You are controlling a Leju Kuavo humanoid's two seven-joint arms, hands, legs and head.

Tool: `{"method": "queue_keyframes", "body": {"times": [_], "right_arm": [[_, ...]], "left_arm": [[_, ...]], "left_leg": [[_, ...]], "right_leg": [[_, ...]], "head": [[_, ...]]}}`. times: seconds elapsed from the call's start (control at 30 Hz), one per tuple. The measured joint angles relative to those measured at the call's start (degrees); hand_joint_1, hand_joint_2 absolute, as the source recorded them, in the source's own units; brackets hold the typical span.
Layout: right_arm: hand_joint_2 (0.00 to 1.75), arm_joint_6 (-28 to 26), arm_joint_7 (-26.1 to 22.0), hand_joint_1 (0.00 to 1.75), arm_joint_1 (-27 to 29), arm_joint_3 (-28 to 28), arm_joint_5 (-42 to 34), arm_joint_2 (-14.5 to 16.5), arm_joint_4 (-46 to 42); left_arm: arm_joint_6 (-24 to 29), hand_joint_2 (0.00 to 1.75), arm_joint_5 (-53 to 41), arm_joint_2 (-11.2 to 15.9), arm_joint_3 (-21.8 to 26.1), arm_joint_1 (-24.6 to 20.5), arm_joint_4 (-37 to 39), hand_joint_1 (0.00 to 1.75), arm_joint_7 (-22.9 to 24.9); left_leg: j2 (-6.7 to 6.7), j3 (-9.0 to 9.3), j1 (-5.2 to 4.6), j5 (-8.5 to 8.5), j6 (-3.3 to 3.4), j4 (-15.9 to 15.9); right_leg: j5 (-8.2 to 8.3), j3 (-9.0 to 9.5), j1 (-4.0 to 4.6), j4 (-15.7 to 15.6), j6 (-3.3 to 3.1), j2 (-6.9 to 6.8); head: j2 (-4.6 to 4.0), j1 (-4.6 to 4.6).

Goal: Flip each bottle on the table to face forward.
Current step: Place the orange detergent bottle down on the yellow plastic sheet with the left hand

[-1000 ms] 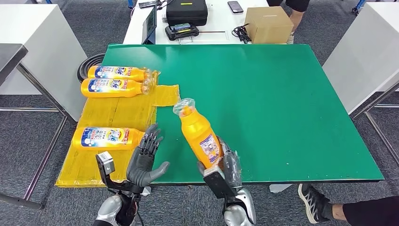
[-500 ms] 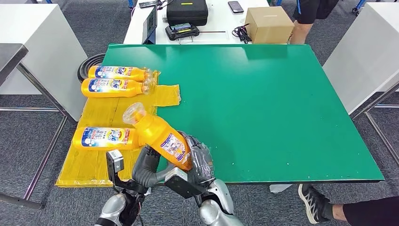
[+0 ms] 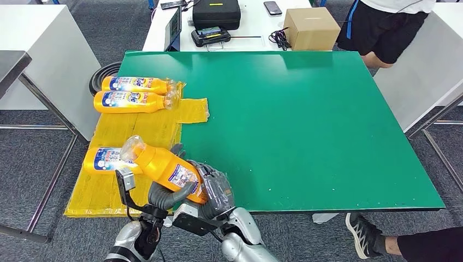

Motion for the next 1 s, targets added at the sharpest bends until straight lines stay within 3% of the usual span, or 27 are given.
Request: {"method": "queue_keyframes", "body": {"times": [0.6,0.63,0.73,0.77,1.0], "right_arm": [[1.75,1.67,0.1,1.75,-2.04,1.23,-1.28,0.53,3.72],[1.75,1.68,0.14,1.75,-2.05,1.24,-1.27,0.53,3.76],[1.75,1.68,0.22,1.75,-2.08,1.24,-1.26,0.53,3.8],[1.75,1.68,0.28,1.75,-2.11,1.24,-1.24,0.53,3.8],[1.75,1.68,0.66,1.75,-2.16,1.24,-1.03,0.55,3.8]], "left_arm": [[-3.47,1.75,7.05,0.02,2.75,-0.44,0.51,0.0,0.96],[-3.82,1.75,7.1,0.02,2.79,-0.44,0.51,0.2,1.14],[-5.42,1.75,7.05,0.03,2.83,-0.43,0.51,1.51,1.54],[-5.89,1.75,6.88,0.04,2.81,-0.43,0.51,1.75,1.53],[-6.99,1.75,5.85,0.2,2.54,-0.41,0.51,1.75,1.13]], "left_leg": [[0.02,-0.01,0.0,0.0,0.0,0.01],[0.02,-0.01,0.0,0.0,0.0,0.01],[0.02,-0.02,0.0,0.0,0.0,0.01],[0.02,-0.02,0.0,0.0,0.0,0.01],[0.02,-0.02,0.0,-0.01,0.0,0.01]], "right_leg": [[0.0,-0.04,0.0,0.0,0.0,0.01],[0.0,-0.04,0.0,0.0,0.0,0.02],[0.0,-0.04,0.0,0.0,0.0,0.02],[0.0,-0.04,0.0,0.0,0.0,0.02],[0.0,-0.05,0.0,0.0,0.0,0.02]], "head": [[0.0,0.0],[0.0,0.0],[0.0,-0.01],[0.0,-0.01],[0.0,-0.01]]}}
